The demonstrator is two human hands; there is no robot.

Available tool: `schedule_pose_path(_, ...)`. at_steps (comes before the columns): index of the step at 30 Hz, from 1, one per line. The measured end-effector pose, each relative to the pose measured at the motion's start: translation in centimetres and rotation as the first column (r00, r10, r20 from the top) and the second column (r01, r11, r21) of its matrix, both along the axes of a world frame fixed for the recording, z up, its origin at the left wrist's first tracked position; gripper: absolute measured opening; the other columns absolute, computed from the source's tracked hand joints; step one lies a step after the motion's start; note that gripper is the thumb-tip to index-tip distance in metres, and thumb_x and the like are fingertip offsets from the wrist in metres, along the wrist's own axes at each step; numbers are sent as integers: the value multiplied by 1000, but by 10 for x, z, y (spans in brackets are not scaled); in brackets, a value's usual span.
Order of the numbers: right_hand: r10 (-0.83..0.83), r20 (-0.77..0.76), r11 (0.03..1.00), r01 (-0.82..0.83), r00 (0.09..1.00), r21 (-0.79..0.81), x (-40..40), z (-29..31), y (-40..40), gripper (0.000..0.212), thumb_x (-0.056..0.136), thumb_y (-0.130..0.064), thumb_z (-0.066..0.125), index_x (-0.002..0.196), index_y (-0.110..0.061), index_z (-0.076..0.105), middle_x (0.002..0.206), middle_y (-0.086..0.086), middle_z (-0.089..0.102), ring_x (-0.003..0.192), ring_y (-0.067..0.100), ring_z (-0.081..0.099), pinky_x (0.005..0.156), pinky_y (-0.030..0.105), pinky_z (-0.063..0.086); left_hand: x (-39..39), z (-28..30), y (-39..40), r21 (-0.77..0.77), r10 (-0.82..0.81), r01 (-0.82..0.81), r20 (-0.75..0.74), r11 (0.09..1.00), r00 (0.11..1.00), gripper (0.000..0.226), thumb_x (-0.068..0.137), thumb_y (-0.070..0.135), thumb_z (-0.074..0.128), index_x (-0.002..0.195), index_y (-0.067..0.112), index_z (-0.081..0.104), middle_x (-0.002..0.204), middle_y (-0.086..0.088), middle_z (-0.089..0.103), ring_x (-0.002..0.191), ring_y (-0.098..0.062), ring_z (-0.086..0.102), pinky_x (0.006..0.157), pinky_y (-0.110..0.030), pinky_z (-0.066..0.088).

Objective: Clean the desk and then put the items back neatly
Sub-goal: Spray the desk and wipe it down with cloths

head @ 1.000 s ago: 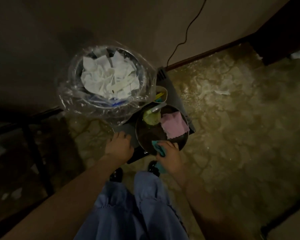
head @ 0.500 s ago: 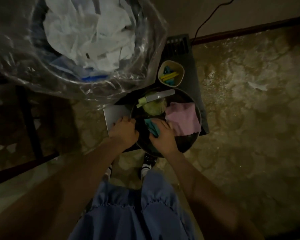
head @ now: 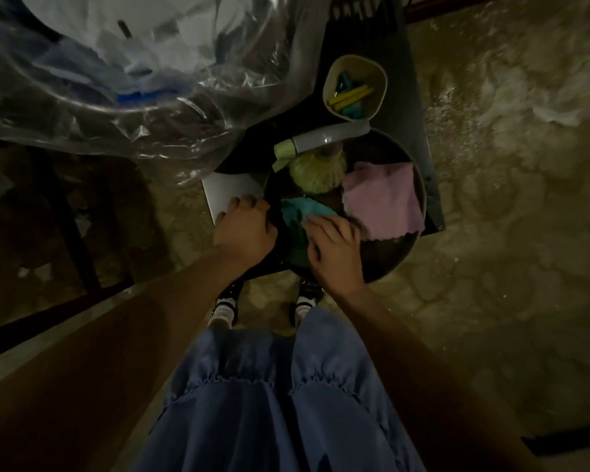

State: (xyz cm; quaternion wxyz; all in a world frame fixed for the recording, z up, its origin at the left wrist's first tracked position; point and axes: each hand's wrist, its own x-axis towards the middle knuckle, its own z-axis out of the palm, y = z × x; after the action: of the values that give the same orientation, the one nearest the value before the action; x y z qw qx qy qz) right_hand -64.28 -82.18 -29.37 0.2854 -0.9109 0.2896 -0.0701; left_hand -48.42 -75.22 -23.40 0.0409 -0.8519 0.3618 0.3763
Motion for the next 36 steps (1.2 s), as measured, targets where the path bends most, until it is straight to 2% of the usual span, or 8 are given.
schedule_pose_path(4,18,-132,999,-12,991,43,-1,6,-4,42,74,-17,37,98,-10,71,103,6,70,100,21,45,75,45,52,-12,9,-10,6,-85,85,-12,996,996,45,93,25,45,136,12,44,138,-11,42,126,-28,34,100,-39,33)
schedule_pose_path(8,78,-147,992,-62,986,110,-10,26,-23,39,76,-16,43,102,-7,70,103,10,69,91,31,64,74,43,55,-24,21,-19,14,-188,188,-30,982,982,47,95,27,43,139,12,40,140,-10,39,128,-27,33,100,-37,33)
schedule_pose_path(14,-176,-224,978,196,958,70,-45,32,-80,48,77,-12,68,124,-4,58,122,15,62,113,34,57,96,45,43,-41,29,-47,30,-282,283,-20,959,959,46,96,28,40,139,11,38,140,-9,39,129,-25,32,100,-36,32)
schedule_pose_path(17,-167,-319,965,220,933,140,-46,26,-101,63,79,-19,71,137,-11,47,139,7,50,130,26,41,104,42,34,-47,22,-58,26,-304,303,-1,952,953,46,97,30,39,139,13,39,140,-10,40,129,-26,33,101,-38,32)
schedule_pose_path(20,-79,-382,976,151,921,160,-42,16,-106,73,77,-26,72,141,-12,41,146,5,41,136,27,32,109,43,28,-47,15,-63,35,-311,310,11,950,950,43,97,30,39,136,12,42,138,-11,43,127,-27,35,99,-38,33)
schedule_pose_path(25,-115,-379,990,137,918,31,-36,5,-102,64,78,-32,69,137,-18,47,135,6,49,123,34,39,99,43,33,-45,7,-61,44,-293,292,13,955,956,43,97,30,39,134,10,45,134,-12,46,124,-28,37,97,-39,34)
schedule_pose_path(31,-73,-436,996,89,897,17,-31,4,-107,57,83,-32,65,135,-21,45,134,5,46,116,35,38,96,44,36,-47,1,-63,51,-270,269,19,962,963,43,96,30,41,135,11,45,132,-13,48,124,-28,37,98,-39,35)
schedule_pose_path(36,-8,-405,997,36,914,61,-29,-2,-109,48,83,-11,58,130,-11,47,132,12,47,121,38,41,98,41,31,-48,1,-62,54,-260,258,37,965,965,42,97,29,40,133,10,45,132,-13,47,124,-28,37,97,-39,35)
